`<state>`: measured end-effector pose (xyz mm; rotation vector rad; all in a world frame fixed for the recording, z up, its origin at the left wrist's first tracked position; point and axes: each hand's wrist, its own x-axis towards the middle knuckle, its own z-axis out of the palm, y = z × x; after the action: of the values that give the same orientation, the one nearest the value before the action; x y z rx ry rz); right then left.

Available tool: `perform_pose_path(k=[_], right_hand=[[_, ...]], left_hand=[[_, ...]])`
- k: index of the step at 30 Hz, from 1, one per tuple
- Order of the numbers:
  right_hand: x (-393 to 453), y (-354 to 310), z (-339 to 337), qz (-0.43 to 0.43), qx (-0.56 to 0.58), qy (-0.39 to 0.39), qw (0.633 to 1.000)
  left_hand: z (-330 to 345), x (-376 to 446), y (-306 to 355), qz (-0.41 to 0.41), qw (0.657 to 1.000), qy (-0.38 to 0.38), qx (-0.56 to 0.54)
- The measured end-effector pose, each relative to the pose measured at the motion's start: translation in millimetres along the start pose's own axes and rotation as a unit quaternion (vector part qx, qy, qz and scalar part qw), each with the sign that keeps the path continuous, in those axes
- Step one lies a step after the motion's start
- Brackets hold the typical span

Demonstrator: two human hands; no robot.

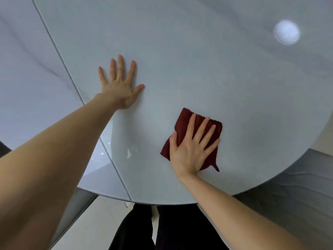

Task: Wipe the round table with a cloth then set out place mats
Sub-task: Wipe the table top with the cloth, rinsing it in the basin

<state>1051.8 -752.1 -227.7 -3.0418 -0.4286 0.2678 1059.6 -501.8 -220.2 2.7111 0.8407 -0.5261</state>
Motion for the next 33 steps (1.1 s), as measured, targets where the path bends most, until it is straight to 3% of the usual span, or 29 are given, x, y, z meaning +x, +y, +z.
perform_pose_path(k=[3, 7, 15, 19, 23, 28, 33], right_hand=[[46.2, -39.6, 3.5, 0.087, 0.036, 0.003, 0.996], [132.8, -71.3, 0.4, 0.094, 0.042, 0.036, 0.994], [328.8, -122.6, -27.9, -0.031, -0.021, 0.051, 0.998], [381.0, -147.3, -37.0, -0.201, -0.06, 0.042, 0.977], [390.0, -155.8, -38.7, -0.33, -0.081, 0.022, 0.94], [317.7, -122.7, -27.3, -0.501, -0.086, 0.004, 0.861], [234.8, -57.3, -17.2, -0.544, -0.1, -0.017, 0.833]], left_hand=[[-9.8, 14.5, -0.3, 0.016, 0.999, 0.007, 0.032], [-21.9, 52.6, 5.9, -0.002, 1.0, 0.025, 0.004], [-23.0, 72.3, 20.2, -0.019, 0.999, 0.044, -0.017], [-27.9, 79.1, 19.0, -0.015, 0.999, 0.025, -0.013], [-30.8, 83.2, 9.7, -0.034, 0.999, 0.016, -0.01], [-25.6, 76.5, 6.7, -0.012, 0.998, 0.04, -0.05], [-3.4, 31.3, 1.0, 0.015, 0.997, 0.031, -0.064]])
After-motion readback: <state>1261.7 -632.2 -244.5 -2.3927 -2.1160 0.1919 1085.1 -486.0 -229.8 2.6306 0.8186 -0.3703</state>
